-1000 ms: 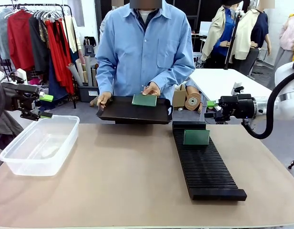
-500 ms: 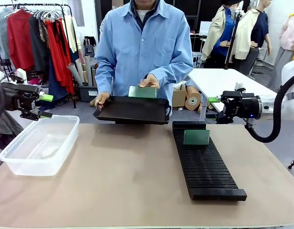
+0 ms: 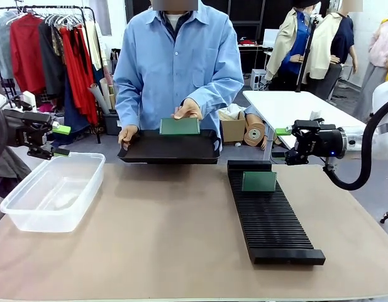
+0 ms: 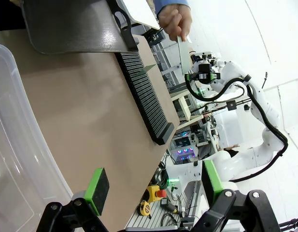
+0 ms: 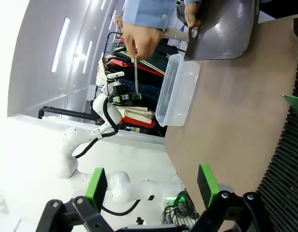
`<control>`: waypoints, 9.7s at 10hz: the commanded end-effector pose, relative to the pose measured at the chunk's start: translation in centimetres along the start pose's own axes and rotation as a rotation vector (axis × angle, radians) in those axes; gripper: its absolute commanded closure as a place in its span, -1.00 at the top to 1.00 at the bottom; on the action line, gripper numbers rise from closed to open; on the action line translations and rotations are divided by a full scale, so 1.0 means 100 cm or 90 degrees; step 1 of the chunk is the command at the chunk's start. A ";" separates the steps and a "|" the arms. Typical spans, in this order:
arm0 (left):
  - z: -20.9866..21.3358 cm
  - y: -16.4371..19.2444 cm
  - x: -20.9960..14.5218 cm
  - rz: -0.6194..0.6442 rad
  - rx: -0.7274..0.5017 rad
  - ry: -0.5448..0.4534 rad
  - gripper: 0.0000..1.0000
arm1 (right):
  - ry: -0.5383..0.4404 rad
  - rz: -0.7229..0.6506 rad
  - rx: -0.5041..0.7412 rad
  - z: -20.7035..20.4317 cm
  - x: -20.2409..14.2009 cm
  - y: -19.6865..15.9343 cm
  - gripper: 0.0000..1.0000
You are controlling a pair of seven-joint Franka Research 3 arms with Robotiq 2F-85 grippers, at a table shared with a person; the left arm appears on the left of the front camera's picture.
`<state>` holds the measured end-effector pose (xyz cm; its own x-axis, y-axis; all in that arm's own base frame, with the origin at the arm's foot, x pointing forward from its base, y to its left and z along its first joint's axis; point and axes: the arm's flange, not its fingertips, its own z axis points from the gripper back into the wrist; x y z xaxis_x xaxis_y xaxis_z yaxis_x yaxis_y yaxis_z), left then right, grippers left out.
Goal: Sort PCBs into racks and boxes based on the side picked up.
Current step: Pick up the Blank PCB handed by the Human, then if the short side of the Blank PCB is picked up, insert it into the PCB Rack ; if the long side is picked up, place it in the Organizing box.
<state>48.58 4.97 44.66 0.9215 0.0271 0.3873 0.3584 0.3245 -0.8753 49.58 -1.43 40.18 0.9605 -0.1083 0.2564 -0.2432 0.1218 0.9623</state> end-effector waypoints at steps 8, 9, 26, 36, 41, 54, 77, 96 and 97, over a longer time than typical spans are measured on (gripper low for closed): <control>0.000 -0.002 0.001 0.007 0.001 -0.004 1.00 | -0.001 0.016 -0.005 0.000 0.003 0.000 1.00; 0.000 -0.002 0.001 0.007 0.001 -0.004 1.00 | -0.001 0.016 -0.005 0.000 0.003 0.000 1.00; 0.000 -0.002 0.001 0.007 0.001 -0.004 1.00 | 0.020 0.064 -0.011 -0.089 0.022 -0.019 1.00; 0.000 -0.002 0.001 0.007 0.001 -0.004 1.00 | 0.039 0.108 0.040 -0.167 0.039 -0.018 1.00; 0.000 -0.002 0.001 0.007 0.001 -0.004 1.00 | 0.027 0.142 0.062 -0.199 0.053 -0.014 1.00; 0.000 -0.002 0.001 0.007 0.001 -0.004 1.00 | 0.017 0.131 0.054 -0.222 0.071 -0.013 -0.44; 0.000 -0.002 0.001 0.007 0.001 -0.004 1.00 | 0.031 0.124 0.049 -0.213 0.070 -0.018 -1.00; 0.000 -0.002 0.001 0.007 0.001 -0.004 1.00 | 0.031 0.124 0.049 -0.213 0.070 -0.018 -1.00; 0.000 -0.002 0.001 0.007 0.001 -0.004 1.00 | 0.031 0.124 0.049 -0.213 0.070 -0.018 -1.00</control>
<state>48.58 4.97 44.66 0.9216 0.0271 0.3873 0.3584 0.3245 -0.8754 59.74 18.39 38.20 0.9023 -0.0435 0.4289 -0.4261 0.0613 0.9026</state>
